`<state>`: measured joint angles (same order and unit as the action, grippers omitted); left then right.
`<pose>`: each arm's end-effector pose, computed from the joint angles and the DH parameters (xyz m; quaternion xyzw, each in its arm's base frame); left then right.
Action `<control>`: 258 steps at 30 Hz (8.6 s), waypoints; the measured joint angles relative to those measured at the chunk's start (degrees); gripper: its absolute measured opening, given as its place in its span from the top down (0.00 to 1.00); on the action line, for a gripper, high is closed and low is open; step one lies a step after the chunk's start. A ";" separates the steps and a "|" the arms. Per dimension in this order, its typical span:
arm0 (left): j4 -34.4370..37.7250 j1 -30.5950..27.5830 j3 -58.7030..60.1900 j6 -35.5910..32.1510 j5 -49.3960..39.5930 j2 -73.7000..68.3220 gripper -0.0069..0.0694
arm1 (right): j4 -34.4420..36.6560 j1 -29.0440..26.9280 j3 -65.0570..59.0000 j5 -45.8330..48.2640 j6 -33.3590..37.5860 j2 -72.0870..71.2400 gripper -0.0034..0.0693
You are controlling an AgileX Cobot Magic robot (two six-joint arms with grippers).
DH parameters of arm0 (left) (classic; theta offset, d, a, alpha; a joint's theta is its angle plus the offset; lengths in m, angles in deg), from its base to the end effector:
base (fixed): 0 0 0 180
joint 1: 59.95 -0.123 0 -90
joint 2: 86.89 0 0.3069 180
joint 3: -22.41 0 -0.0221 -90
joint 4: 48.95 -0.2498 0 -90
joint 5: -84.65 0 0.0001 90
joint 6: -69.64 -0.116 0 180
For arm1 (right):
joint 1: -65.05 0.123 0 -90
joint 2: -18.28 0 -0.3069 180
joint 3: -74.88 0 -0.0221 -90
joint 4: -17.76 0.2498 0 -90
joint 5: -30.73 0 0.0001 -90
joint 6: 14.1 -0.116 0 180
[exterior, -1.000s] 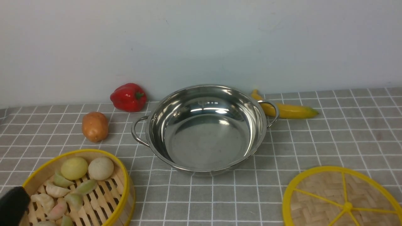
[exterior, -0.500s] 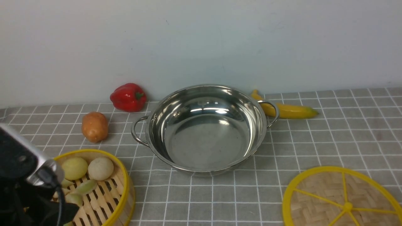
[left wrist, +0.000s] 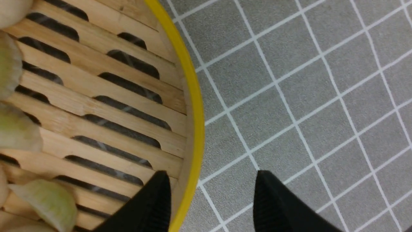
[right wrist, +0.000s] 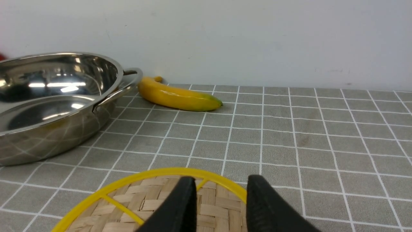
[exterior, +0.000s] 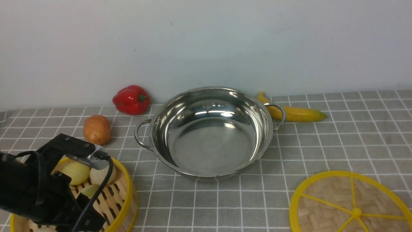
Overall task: Place the steamer in the pot on the grey tablecloth, and put the lid on the steamer.
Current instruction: 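Grasp the rim of the steamer basket holding the buns with the left gripper, then place the bamboo steamer basket with dumplings into the steel pot with the left gripper, then move the gripper down to the bamboo steamer lid and grasp its center knob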
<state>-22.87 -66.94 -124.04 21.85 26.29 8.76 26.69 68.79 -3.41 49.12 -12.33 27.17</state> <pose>0.2168 -0.0172 0.2242 0.2344 0.9517 -0.1593 0.1183 0.0564 0.0094 0.1740 0.0058 0.7952 0.0746 0.6018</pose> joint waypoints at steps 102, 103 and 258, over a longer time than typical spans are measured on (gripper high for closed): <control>-20.10 36.85 -52.67 -6.78 -2.48 -44.04 0.85 | 0.00 0.00 0.00 0.00 0.00 0.00 0.62; -20.04 36.85 -52.67 -6.62 -2.20 -44.11 0.85 | 0.00 0.00 0.00 0.00 0.00 0.00 0.62; -29.73 1.60 44.64 50.26 38.69 77.06 0.59 | 12.60 0.46 47.03 51.23 31.51 46.36 0.62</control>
<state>-52.60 -65.33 -79.40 72.11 64.98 85.82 39.29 69.25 43.63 100.34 19.19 73.52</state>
